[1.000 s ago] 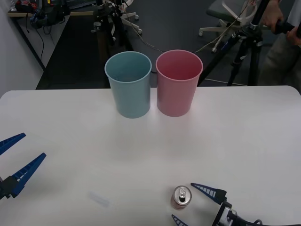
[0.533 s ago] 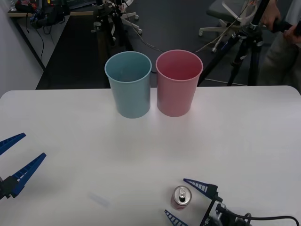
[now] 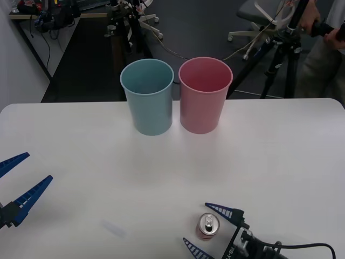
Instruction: Grasp the object on the table and drop it into the matching bin: aluminum can to the light blue bin, PET bottle to the pink bin.
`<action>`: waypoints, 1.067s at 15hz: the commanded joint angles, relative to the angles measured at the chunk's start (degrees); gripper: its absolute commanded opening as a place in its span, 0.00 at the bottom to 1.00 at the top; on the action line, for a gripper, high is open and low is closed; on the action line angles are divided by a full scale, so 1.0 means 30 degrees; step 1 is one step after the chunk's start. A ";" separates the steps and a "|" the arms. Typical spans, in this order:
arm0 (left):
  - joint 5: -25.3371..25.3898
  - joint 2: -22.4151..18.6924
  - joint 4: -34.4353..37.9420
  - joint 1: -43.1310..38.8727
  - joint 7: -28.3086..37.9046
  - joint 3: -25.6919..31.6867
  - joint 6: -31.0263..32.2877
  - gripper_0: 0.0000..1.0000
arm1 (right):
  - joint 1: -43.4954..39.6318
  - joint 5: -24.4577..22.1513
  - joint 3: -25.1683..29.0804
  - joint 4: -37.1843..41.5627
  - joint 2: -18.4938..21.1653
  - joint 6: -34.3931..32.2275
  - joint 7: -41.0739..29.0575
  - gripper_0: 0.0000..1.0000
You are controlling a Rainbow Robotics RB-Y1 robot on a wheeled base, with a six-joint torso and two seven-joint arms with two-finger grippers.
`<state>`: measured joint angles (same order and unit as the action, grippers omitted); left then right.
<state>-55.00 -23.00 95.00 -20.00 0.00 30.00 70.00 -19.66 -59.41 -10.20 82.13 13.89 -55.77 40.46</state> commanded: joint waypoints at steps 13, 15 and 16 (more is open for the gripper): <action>0.0000 0.0000 0.0000 0.0000 0.0000 0.0000 0.0000 1.00 | 0.0050 0.0056 -0.0026 0.0367 0.0029 0.0017 -0.0331 0.00; 0.0000 0.0000 0.0000 0.0000 0.0000 0.0000 0.0000 1.00 | 0.0050 0.0056 0.0032 0.0924 0.0029 0.0252 -0.0595 0.00; 0.0000 0.0000 0.0000 0.0000 0.0000 0.0000 0.0000 1.00 | 0.0021 0.0056 0.0032 0.1305 0.0029 0.0486 -0.0712 0.00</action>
<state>-55.00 -23.00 95.00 -20.00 0.00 30.00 70.00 -19.53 -59.24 -10.13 85.19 13.96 -54.83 38.60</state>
